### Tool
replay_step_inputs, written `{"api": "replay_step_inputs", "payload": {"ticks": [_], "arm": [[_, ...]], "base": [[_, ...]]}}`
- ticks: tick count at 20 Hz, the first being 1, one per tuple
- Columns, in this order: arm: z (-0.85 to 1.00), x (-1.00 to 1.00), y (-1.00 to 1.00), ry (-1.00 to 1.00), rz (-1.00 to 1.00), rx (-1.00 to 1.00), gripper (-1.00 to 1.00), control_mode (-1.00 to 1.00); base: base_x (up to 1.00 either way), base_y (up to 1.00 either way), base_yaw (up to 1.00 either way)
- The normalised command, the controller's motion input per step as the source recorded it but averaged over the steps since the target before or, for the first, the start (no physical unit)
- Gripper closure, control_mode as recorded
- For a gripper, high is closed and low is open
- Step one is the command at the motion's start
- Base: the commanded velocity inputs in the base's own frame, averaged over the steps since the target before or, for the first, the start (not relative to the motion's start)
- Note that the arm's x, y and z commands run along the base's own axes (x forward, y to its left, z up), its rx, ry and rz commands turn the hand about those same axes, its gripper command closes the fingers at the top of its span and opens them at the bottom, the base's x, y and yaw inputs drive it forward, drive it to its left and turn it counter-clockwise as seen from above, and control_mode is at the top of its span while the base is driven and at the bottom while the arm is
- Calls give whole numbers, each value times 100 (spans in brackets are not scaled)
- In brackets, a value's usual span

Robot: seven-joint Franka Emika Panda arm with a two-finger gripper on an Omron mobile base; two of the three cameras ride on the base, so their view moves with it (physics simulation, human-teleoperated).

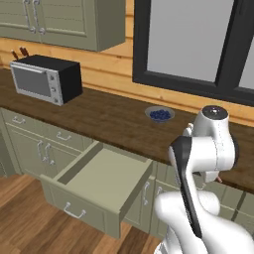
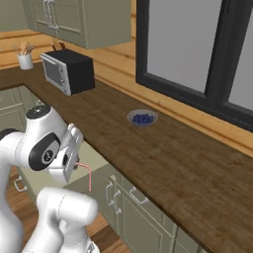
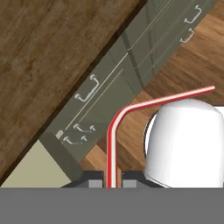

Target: Take a straw from the drawer in front and place it inside the glass cup on the dining counter.

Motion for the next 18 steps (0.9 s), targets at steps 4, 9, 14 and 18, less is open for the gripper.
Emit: {"api": "replay_step_inputs", "payload": {"ticks": [4, 9, 14, 18], "arm": [[0, 0, 0, 0, 0, 0, 100, 100], [0, 0, 0, 0, 0, 0, 100, 100], [0, 0, 0, 0, 0, 0, 100, 100], [0, 0, 0, 0, 0, 0, 100, 100]], "base": [[-49, 0, 31], [-42, 2, 51], [-23, 18, 68], [-17, 14, 79]]}}
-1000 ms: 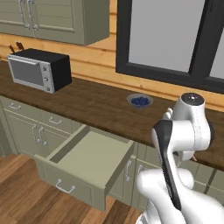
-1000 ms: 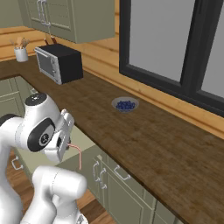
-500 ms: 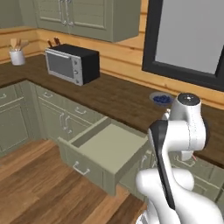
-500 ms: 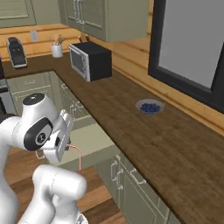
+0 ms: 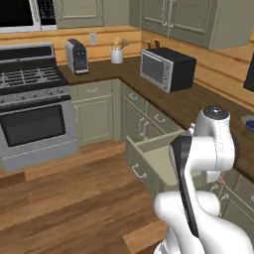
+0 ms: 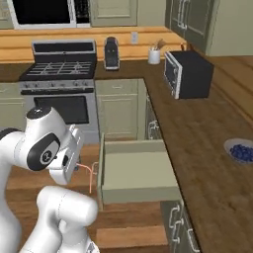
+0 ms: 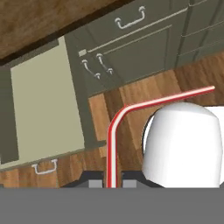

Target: Take a straw from the drawer in front and place it inside the glass cup on the dining counter.

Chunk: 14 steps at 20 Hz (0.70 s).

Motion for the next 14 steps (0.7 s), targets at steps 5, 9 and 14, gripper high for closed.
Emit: {"api": "replay_step_inputs", "payload": {"ticks": [5, 9, 14], "arm": [[0, 0, 0, 0, 0, 0, 100, 100], [0, 0, 0, 0, 0, 0, 100, 100], [0, 0, 0, 0, 0, 0, 100, 100]], "base": [[-12, 12, 79], [-10, 8, 78], [-4, 8, 73]]}}
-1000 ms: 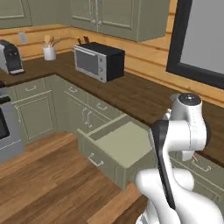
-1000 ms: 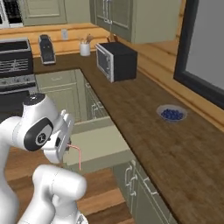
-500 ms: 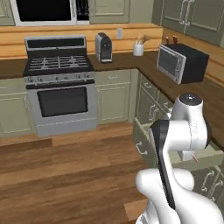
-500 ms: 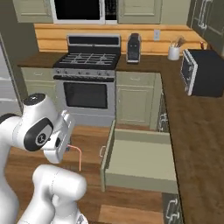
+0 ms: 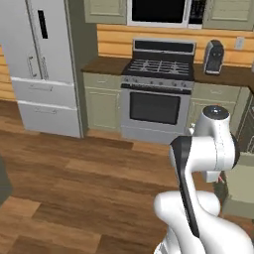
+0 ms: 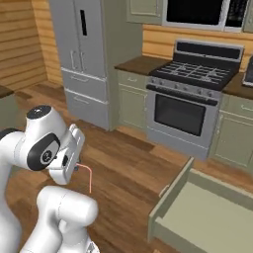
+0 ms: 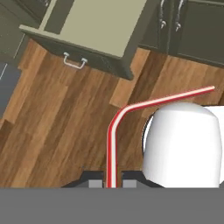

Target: Take a straw from the drawer in front and place it inside the glass cup on the dining counter.

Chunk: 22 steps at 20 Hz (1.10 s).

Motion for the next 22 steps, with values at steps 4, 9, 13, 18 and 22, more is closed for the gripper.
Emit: {"api": "replay_step_inputs", "payload": {"ticks": [4, 9, 13, 18, 22], "arm": [[0, 0, 0, 0, 0, 0, 100, 100], [0, 0, 0, 0, 0, 0, 100, 100], [0, 0, 0, 0, 0, 0, 100, 100], [0, 0, 0, 0, 0, 0, 100, 100], [0, 0, 0, 0, 0, 0, 100, 100]], "base": [[0, 11, 67], [22, 13, 51], [90, 0, 26], [100, 0, 10], [100, 0, 3]]}}
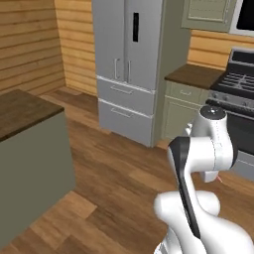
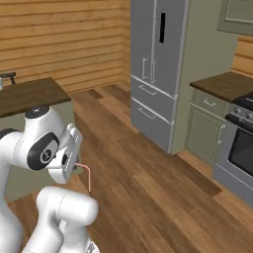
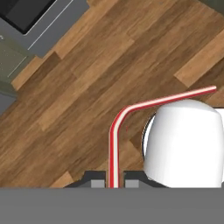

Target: Take a straw from the drawer in front and place it inside the glass cup on the dining counter.

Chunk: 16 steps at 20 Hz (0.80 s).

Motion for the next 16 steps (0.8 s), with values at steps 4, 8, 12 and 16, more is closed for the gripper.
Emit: {"api": "replay_step_inputs", "payload": {"ticks": [4, 8, 12, 16], "arm": [[0, 0, 0, 0, 0, 0, 100, 100], [0, 0, 0, 0, 0, 0, 100, 100], [0, 0, 0, 0, 0, 0, 100, 100], [0, 0, 0, 0, 0, 0, 100, 100]], "base": [[100, 0, 3], [100, 0, 5], [100, 0, 7], [100, 2, 10]]}}
